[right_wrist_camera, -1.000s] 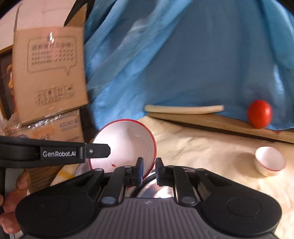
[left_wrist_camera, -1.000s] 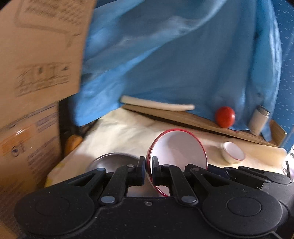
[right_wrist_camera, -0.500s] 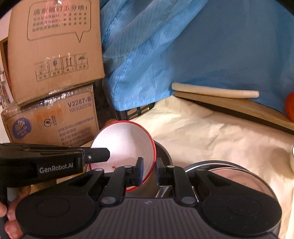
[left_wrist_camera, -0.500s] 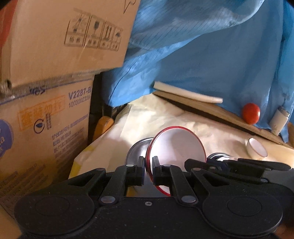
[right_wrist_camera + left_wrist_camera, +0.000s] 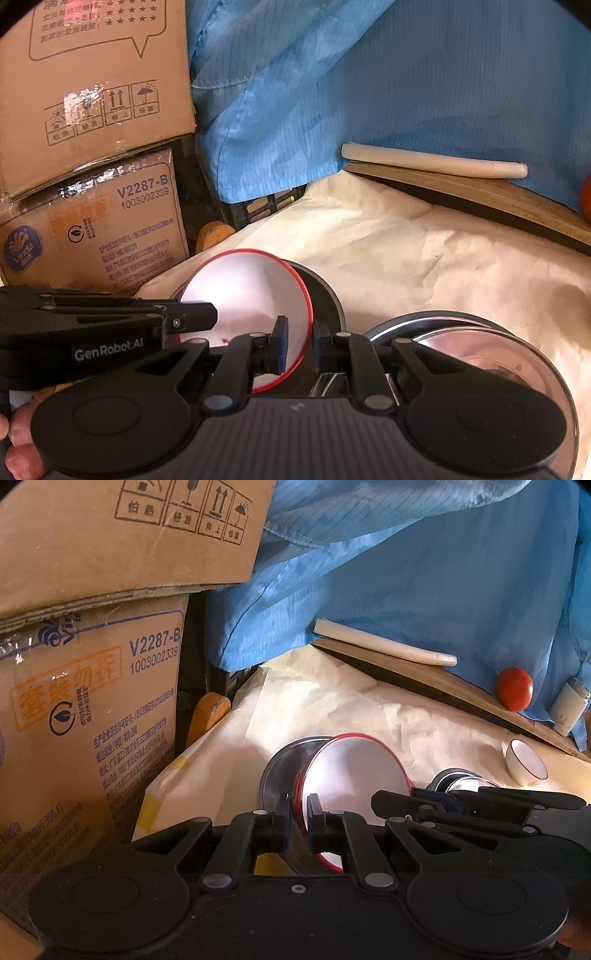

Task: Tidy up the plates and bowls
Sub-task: 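Lift the white bowl with both grippers and carry it over the plate stack, then lower the bowl onto the plate stack and open both grippers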

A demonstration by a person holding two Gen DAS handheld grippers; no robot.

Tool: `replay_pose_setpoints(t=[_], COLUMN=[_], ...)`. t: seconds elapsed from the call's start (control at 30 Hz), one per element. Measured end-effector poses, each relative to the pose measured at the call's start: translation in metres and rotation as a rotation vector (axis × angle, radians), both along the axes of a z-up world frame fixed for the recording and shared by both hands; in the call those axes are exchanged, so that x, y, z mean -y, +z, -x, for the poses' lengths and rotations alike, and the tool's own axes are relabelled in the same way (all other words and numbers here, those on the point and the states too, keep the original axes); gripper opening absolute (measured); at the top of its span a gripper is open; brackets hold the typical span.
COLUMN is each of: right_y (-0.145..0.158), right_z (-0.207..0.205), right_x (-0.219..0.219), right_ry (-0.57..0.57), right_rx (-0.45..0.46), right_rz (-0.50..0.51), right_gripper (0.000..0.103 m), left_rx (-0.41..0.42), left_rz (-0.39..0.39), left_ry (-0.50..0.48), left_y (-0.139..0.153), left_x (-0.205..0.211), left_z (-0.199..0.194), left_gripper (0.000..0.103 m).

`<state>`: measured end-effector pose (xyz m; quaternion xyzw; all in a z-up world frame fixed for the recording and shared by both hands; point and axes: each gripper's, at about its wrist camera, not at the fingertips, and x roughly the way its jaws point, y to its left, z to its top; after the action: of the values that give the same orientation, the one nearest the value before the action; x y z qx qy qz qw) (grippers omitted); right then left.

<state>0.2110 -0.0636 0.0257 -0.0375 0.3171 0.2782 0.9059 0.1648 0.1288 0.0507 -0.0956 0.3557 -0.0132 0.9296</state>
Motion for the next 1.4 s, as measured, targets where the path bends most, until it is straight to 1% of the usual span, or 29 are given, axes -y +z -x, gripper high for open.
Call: replay_pose_setpoints(t=[0.3, 0.37, 0.43, 0.6, 0.73, 0.77, 0.8, 0.83, 0.9, 1.0, 1.07, 1.1, 1.13, 1.17, 1.27, 1.3, 1.33, 1.4], right_y=[0.001, 0.0, -0.001, -0.001, 0.003, 0.004, 0.006, 0.007, 0.011, 0.016, 0.019, 0.02, 0.022, 0.024, 0.03, 0.031, 0.033, 0.035], right_z=[-0.002, -0.002, -0.001, 0.001, 0.003, 0.004, 0.005, 0.007, 0.009, 0.012, 0.013, 0.014, 0.014, 0.015, 0.017, 0.018, 0.019, 0.023], right_x=[0.001, 0.002, 0.003, 0.008, 0.016, 0.019, 0.022, 0.026, 0.035, 0.053, 0.066, 0.073, 0.08, 0.087, 0.109, 0.117, 0.124, 0.138], right_ry=[-0.008, -0.007, -0.007, -0.006, -0.012, -0.012, -0.019, -0.027, -0.042, -0.063, -0.079, -0.087, -0.095, -0.103, -0.126, -0.135, -0.144, -0.162], right_rx=[0.002, 0.002, 0.002, 0.009, 0.02, 0.021, 0.028, 0.039, 0.052, 0.064, 0.073, 0.078, 0.082, 0.087, 0.103, 0.109, 0.115, 0.127], right_rz=[-0.007, -0.012, -0.017, -0.035, -0.058, -0.067, -0.073, -0.078, -0.092, -0.124, -0.139, -0.148, -0.158, -0.169, -0.197, -0.206, -0.215, -0.23], right_gripper=[0.015, 0.015, 0.017, 0.019, 0.021, 0.023, 0.029, 0.033, 0.038, 0.05, 0.056, 0.061, 0.067, 0.069, 0.078, 0.083, 0.086, 0.087], left_rx=[-0.003, 0.0, 0.006, 0.007, 0.019, 0.023, 0.028, 0.032, 0.04, 0.053, 0.071, 0.079, 0.087, 0.096, 0.12, 0.127, 0.133, 0.141], left_rz=[0.0, 0.01, 0.018, 0.02, 0.028, 0.029, 0.029, 0.03, 0.031, 0.029, 0.025, 0.024, 0.025, 0.027, 0.024, 0.022, 0.021, 0.016], left_ry=[0.006, 0.012, 0.018, 0.024, 0.035, 0.038, 0.041, 0.043, 0.046, 0.051, 0.057, 0.057, 0.056, 0.054, 0.044, 0.039, 0.034, 0.025], left_y=[0.0, 0.0, 0.001, 0.003, 0.008, 0.009, 0.01, 0.011, 0.014, 0.018, 0.021, 0.023, 0.025, 0.027, 0.033, 0.034, 0.035, 0.038], left_x=[-0.001, -0.001, -0.002, -0.001, -0.001, -0.001, -0.001, 0.0, 0.002, 0.008, 0.013, 0.016, 0.019, 0.022, 0.034, 0.038, 0.043, 0.053], left_z=[-0.002, -0.001, 0.0, 0.003, 0.006, 0.007, 0.008, 0.009, 0.01, 0.013, 0.015, 0.015, 0.016, 0.016, 0.017, 0.018, 0.019, 0.019], left_gripper=[0.01, 0.015, 0.015, 0.021, 0.028, 0.03, 0.031, 0.034, 0.039, 0.053, 0.066, 0.069, 0.074, 0.079, 0.09, 0.091, 0.093, 0.097])
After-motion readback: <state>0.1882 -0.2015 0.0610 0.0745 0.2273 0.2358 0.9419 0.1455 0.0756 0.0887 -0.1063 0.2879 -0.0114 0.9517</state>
